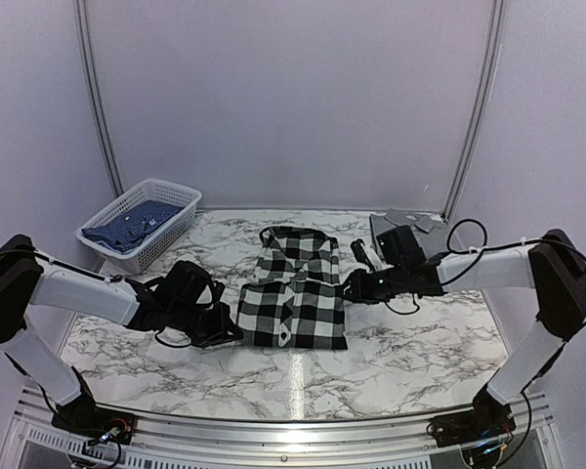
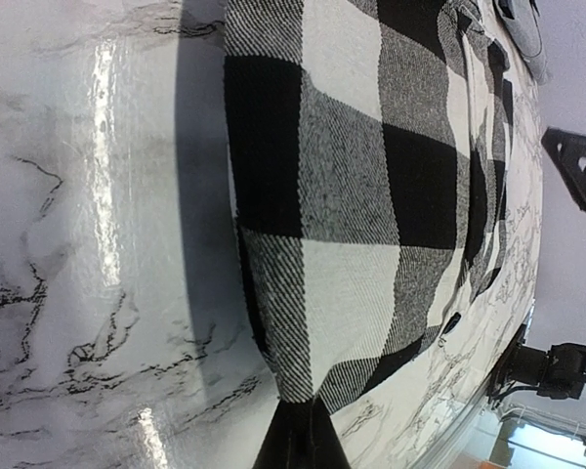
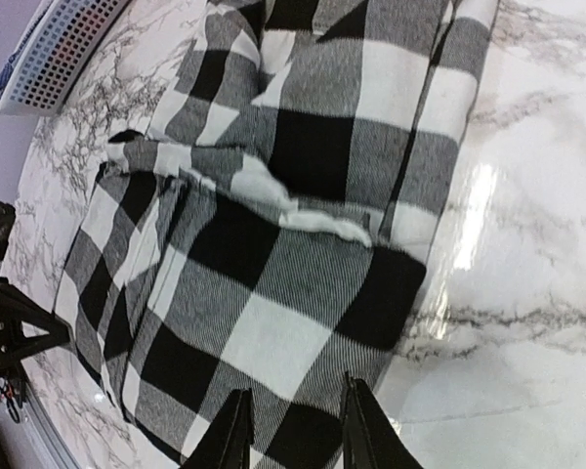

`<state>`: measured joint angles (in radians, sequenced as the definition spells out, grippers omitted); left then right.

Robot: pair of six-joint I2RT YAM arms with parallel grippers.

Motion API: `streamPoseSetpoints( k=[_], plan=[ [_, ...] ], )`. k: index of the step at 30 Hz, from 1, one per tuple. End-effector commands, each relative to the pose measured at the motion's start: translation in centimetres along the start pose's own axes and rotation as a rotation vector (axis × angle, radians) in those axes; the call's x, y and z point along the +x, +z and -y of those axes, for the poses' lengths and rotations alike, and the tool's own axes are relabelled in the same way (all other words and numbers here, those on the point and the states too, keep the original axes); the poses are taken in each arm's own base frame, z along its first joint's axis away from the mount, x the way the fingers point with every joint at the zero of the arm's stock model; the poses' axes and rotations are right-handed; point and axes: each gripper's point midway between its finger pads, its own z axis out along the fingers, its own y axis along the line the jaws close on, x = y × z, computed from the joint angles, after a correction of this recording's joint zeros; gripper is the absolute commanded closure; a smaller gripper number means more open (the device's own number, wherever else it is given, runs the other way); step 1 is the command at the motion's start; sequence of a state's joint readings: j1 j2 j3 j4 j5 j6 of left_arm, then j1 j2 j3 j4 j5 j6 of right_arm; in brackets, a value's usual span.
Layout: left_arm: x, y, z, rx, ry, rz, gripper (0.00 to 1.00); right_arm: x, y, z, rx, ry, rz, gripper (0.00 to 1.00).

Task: Fold and stack the long sleeve shirts
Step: Smooth out the 2/3-rectangle-folded shirt at the center of the board, then pick up the 2/3-rectangle-folded shirt from the center of the board.

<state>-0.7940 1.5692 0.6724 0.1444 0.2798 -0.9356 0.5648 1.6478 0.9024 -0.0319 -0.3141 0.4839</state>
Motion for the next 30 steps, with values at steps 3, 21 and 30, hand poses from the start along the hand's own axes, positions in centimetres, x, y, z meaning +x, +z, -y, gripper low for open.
streamPoseSetpoints(
  k=[3,21,30],
  plan=[
    [0.0,-0.3,1.1,0.018,0.013,-0.008,1.00,7.0,-2.0,-0.5,0.029,-0.057,-0.116,0.72],
    [-0.1,-0.1,1.3,0.011,0.019,-0.017,1.00,13.3,-2.2,-0.3,0.085,-0.162,-0.192,0.71],
    [-0.1,-0.1,1.5,0.011,0.022,-0.017,1.00,13.5,-1.8,-0.3,0.095,-0.173,-0.195,0.71]
  ],
)
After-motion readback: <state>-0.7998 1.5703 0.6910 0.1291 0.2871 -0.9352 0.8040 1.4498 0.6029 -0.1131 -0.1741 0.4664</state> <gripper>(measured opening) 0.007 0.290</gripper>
